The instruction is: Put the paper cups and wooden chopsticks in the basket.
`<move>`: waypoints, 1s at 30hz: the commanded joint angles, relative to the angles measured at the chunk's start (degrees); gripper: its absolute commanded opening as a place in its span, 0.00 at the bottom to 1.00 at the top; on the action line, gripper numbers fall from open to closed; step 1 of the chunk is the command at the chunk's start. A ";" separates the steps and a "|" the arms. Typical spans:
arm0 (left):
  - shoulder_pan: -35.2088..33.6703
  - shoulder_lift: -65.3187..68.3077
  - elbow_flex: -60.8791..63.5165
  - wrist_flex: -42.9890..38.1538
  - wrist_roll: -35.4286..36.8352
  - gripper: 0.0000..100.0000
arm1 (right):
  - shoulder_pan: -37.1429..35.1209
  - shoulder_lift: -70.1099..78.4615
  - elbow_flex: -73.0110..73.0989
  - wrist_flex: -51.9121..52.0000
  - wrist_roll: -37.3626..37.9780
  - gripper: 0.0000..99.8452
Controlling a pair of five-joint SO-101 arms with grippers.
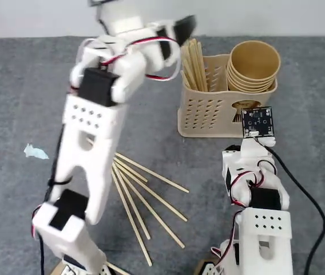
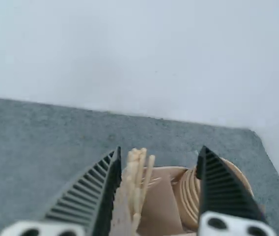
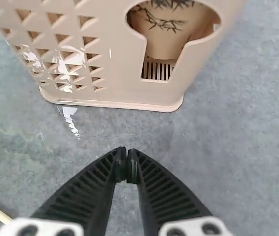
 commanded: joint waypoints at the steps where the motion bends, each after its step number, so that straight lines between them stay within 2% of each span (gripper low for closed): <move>1: -2.99 -4.48 -2.33 5.01 1.32 0.21 | 0.40 -1.54 -1.76 -1.01 -0.35 0.02; 9: -10.11 -4.40 -1.89 20.75 4.92 0.17 | 0.31 -1.54 -1.58 -1.19 -0.26 0.02; 13: -12.84 -4.40 3.82 26.99 5.71 0.18 | 0.31 -1.54 -1.58 -1.19 -0.26 0.02; 21: -15.12 -4.48 25.89 26.02 5.98 0.18 | 0.31 -1.54 -1.49 -1.19 -0.26 0.02; 30: -15.12 -4.48 43.21 23.30 5.98 0.18 | 0.31 -1.54 -1.49 -1.19 -0.26 0.02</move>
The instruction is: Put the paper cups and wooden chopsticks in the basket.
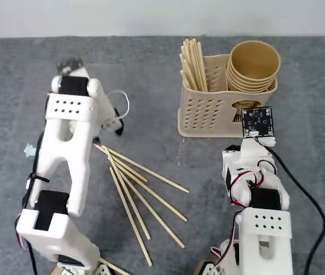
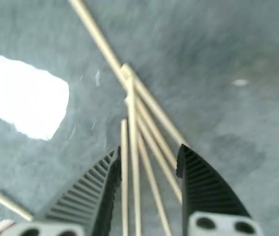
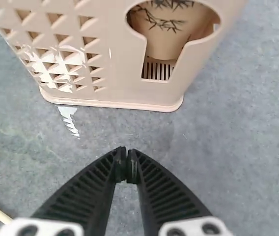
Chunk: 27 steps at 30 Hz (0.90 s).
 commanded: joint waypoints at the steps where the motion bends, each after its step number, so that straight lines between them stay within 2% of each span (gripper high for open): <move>1: -0.35 -3.25 5.14 -3.78 0.35 0.17 | 0.31 -1.54 -1.49 -1.19 -0.26 0.02; 12: -0.35 -3.25 26.95 -29.98 0.35 0.17 | 0.31 -1.54 -1.49 -1.19 -0.26 0.02; 22: -0.35 -3.16 35.03 -38.59 0.35 0.17 | 0.31 -1.54 -1.49 -1.19 -0.26 0.02; 27: 0.09 -3.16 35.12 -39.56 2.29 0.15 | 0.31 -1.54 -1.49 -1.19 -0.26 0.02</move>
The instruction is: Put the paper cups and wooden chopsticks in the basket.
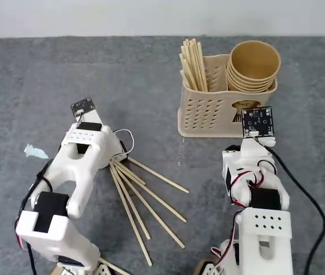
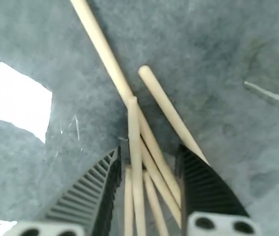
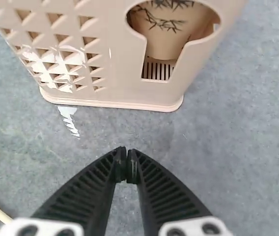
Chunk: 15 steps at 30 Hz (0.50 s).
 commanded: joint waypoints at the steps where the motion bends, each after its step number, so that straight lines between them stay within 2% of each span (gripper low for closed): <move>1: 0.00 -2.64 -0.22 -1.23 2.90 0.12 | 0.31 -1.54 -1.49 -1.19 -0.26 0.02; 5: 0.97 -2.64 -0.13 -3.34 3.96 0.01 | 0.31 -1.54 -1.49 -1.19 -0.26 0.02; 15: 5.36 -3.34 -0.57 -6.77 8.79 0.01 | 0.31 -1.54 -1.49 -1.19 -0.26 0.02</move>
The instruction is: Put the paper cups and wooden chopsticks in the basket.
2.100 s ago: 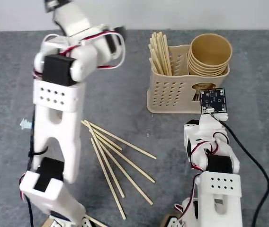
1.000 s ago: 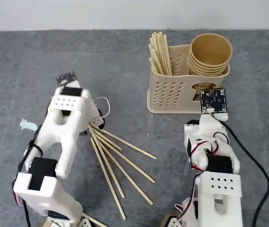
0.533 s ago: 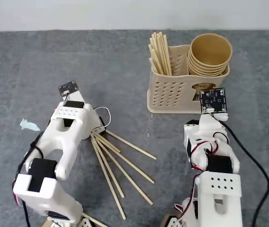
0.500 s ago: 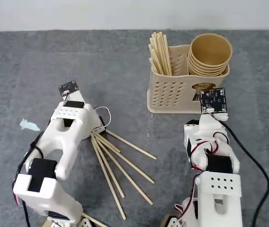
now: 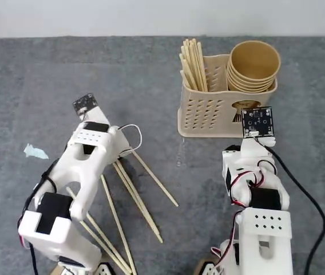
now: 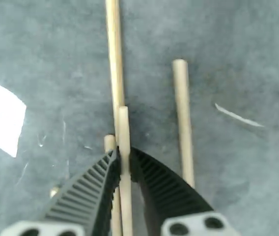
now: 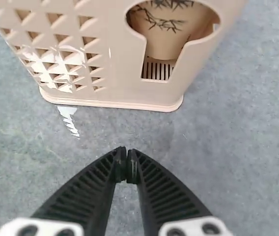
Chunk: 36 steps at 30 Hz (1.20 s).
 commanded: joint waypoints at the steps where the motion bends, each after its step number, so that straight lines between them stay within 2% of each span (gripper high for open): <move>1: 2.11 -2.81 -1.27 -1.58 0.88 0.01 | 0.31 -1.54 -1.49 -1.19 -0.26 0.02; 5: 2.20 -2.81 -7.34 2.99 2.55 0.01 | 0.31 -1.54 -1.49 -1.19 -0.26 0.02; 14: 2.02 -2.81 -33.36 23.21 2.55 0.01 | 0.31 -1.54 -1.49 -1.19 -0.26 0.02; 21: 2.64 -2.73 -57.01 28.31 0.18 0.01 | 0.31 -1.54 -1.49 -1.19 -0.26 0.02; 24: 3.16 -2.20 -66.95 25.76 -0.70 0.01 | 0.31 -1.54 -1.49 -1.19 -0.26 0.02; 27: 3.87 -2.20 -72.13 19.16 -1.76 0.01 | 0.31 -1.54 -1.49 -1.19 -0.18 0.02; 36: 7.38 -2.11 -70.37 -5.63 -3.08 0.01 | 0.31 -1.54 -1.49 -1.19 -0.18 0.02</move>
